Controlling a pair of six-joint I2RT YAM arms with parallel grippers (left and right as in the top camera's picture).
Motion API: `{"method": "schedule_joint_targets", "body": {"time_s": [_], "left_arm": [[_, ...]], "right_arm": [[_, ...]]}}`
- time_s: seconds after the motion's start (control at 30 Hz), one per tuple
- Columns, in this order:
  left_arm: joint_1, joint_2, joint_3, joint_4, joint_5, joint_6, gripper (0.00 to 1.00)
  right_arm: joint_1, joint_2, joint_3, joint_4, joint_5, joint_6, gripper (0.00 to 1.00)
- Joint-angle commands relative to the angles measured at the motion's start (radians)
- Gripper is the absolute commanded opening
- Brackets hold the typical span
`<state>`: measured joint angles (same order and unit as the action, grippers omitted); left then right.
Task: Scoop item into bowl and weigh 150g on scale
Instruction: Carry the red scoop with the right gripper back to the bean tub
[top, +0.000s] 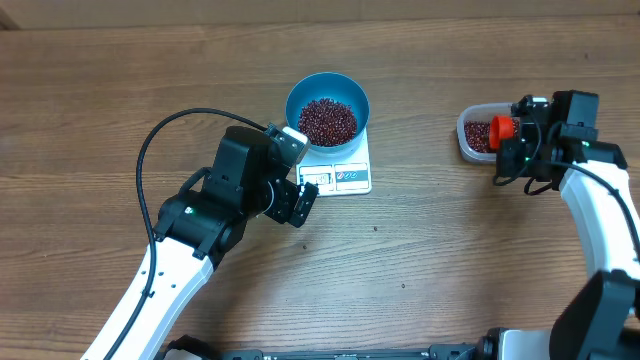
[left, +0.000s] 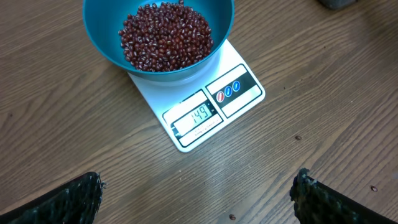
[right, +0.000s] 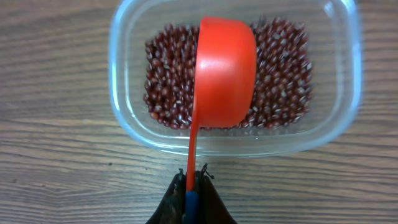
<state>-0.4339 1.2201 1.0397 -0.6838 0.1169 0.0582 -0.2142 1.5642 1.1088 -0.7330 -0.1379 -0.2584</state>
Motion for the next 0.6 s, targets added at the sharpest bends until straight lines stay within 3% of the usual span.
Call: {"method": "schedule_joint_targets", "body": {"time_s": [0.0,0.57], "left_arm": [[0.002,0.005,0.0,0.003,0.007,-0.01,1.0],[0.002,0.005,0.0,0.003,0.007,-0.01,1.0]], "right_arm": [[-0.002,0.047,0.003,0.015,0.003,0.008,0.04],[-0.06,0.072,0.013,0.047,-0.182,0.042,0.04]]}}
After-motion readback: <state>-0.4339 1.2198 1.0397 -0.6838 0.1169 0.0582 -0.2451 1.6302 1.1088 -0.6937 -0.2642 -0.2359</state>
